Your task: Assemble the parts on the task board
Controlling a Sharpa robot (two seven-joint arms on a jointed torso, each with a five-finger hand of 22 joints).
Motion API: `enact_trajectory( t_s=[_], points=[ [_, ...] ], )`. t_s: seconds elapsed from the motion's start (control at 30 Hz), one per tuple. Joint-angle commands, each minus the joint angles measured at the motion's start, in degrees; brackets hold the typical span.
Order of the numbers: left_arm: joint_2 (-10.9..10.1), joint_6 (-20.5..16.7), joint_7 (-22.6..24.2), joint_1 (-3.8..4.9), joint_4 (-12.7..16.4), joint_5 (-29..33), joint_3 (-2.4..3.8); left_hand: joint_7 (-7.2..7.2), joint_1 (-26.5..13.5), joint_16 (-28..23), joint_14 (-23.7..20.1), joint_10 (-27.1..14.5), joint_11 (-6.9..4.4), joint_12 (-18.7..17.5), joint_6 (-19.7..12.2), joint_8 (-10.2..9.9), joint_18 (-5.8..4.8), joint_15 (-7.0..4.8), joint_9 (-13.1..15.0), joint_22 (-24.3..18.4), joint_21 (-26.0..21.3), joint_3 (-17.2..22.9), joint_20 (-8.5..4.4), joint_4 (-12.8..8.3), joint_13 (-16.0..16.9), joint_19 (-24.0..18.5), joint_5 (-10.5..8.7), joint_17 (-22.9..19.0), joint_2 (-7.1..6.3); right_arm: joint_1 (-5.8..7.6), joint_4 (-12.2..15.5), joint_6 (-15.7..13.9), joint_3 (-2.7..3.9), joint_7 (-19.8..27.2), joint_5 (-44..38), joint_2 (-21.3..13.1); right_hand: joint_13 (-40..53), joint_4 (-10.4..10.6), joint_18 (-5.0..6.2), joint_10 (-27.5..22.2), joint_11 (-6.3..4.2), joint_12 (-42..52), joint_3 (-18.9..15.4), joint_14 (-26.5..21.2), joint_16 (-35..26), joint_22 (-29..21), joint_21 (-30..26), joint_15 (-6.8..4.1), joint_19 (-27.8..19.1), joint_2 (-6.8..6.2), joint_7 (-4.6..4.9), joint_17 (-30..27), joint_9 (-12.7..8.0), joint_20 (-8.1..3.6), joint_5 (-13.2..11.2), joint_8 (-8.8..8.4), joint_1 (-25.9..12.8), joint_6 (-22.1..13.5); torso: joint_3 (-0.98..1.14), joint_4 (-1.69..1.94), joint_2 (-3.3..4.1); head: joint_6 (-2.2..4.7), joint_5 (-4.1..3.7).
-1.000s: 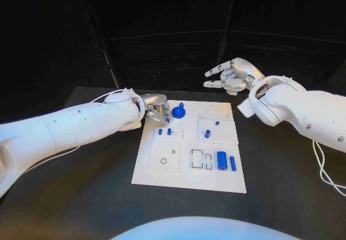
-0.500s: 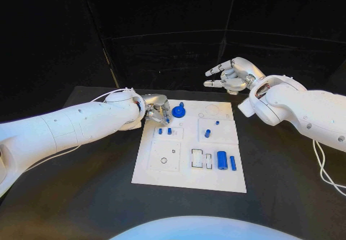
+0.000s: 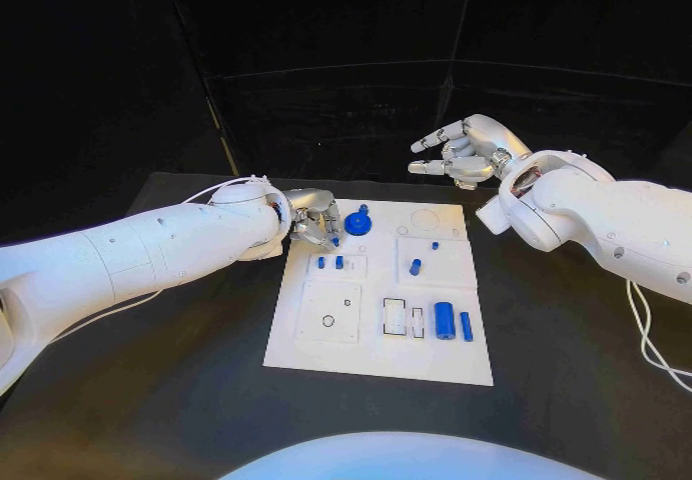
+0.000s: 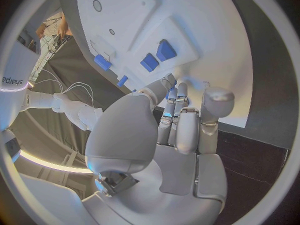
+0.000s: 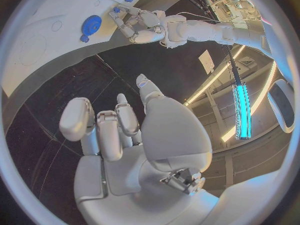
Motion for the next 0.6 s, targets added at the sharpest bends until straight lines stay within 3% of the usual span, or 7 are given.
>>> enact_trajectory(
  t_s=[0.03, 0.3, 0.47, 0.6],
  points=[
    [0.08, 0.32, -0.42, 0.07, -0.06, 0.19, 0.02, 0.11, -0.55, -0.26, 0.02, -0.08, 0.60, -0.55, -0.70, -0.73, -0.41, 0.27, -0.08, -0.02, 0.05, 0.36, 0.18, 0.00, -0.03, 0.15, -0.25, -0.20, -0.34, 0.09, 0.07, -0.06, 0.04, 0.24, 0.01, -0.03, 0.07, 0.31, 0.34, -0.07, -0.04, -0.16, -0.01, 3.44, -0.28, 0.03, -0.20, -0.06, -0.39, 0.36, -0.02, 3.32, 0.03, -0.07, 0.13, 0.37, -0.04, 0.06, 0.02, 0.01, 0.00, -0.03, -0.10],
    [-0.03, -0.74, -0.33, 0.07, -0.14, 0.40, 0.02, 0.26, -0.91, -0.44, -0.12, -0.57, 0.67, -1.87, -3.00, -2.84, -0.32, 0.34, -0.05, -0.23, -0.33, 0.59, 0.29, 0.07, -0.05, -0.02, -0.26, -0.80, -1.08, 0.10, -0.08, 0.09, 0.04, -0.27, 0.00, -0.25, -1.37, 0.31, 0.49, -1.19, -0.05, -1.28, -0.09, 3.31, -0.57, -0.81, -0.57, -0.07, -0.80, 0.31, -0.02, 2.71, 0.01, -0.09, 0.09, 0.37, 0.07, 0.00, -0.03, 0.01, -0.01, 0.00, -0.18],
    [-0.43, -1.17, -0.33, 0.07, -0.01, 0.95, 0.03, 0.39, -1.03, -0.56, -0.21, -0.90, 0.83, -2.30, -3.25, -3.16, -0.28, 0.43, -0.01, -0.45, -0.60, 0.58, 0.35, 0.10, -0.07, -0.12, -0.27, -1.14, -1.31, 0.10, -0.23, 0.70, 0.04, -1.31, -0.72, -0.62, -13.83, 0.12, 1.09, -10.09, -0.36, -12.09, 0.10, 2.39, -2.65, -4.30, -2.45, -0.38, -2.49, 0.68, -0.25, -0.77, 0.00, -0.34, 0.05, 0.64, 1.53, -0.05, -0.01, 0.04, 0.01, 0.10, -0.31],
    [-1.21, -1.86, -0.10, 0.07, 0.43, 1.36, 0.04, 0.44, -1.04, -0.67, -0.30, -1.06, 0.91, -2.48, -3.22, -3.21, -0.23, 0.48, 0.03, -0.71, -0.87, 0.61, 0.39, 0.11, -0.07, -0.22, -0.26, -1.46, -1.33, 0.10, -0.21, 1.77, 0.03, -3.00, -3.14, -1.26, -26.10, -1.45, 1.35, -18.08, -0.82, -23.73, 2.24, 2.11, -3.66, -5.82, -3.37, -0.79, -3.07, 1.54, -0.59, -2.27, 0.17, -0.77, -1.03, 1.47, 4.48, 1.39, -0.08, 0.12, -0.04, 0.18, -0.52]
  ],
)
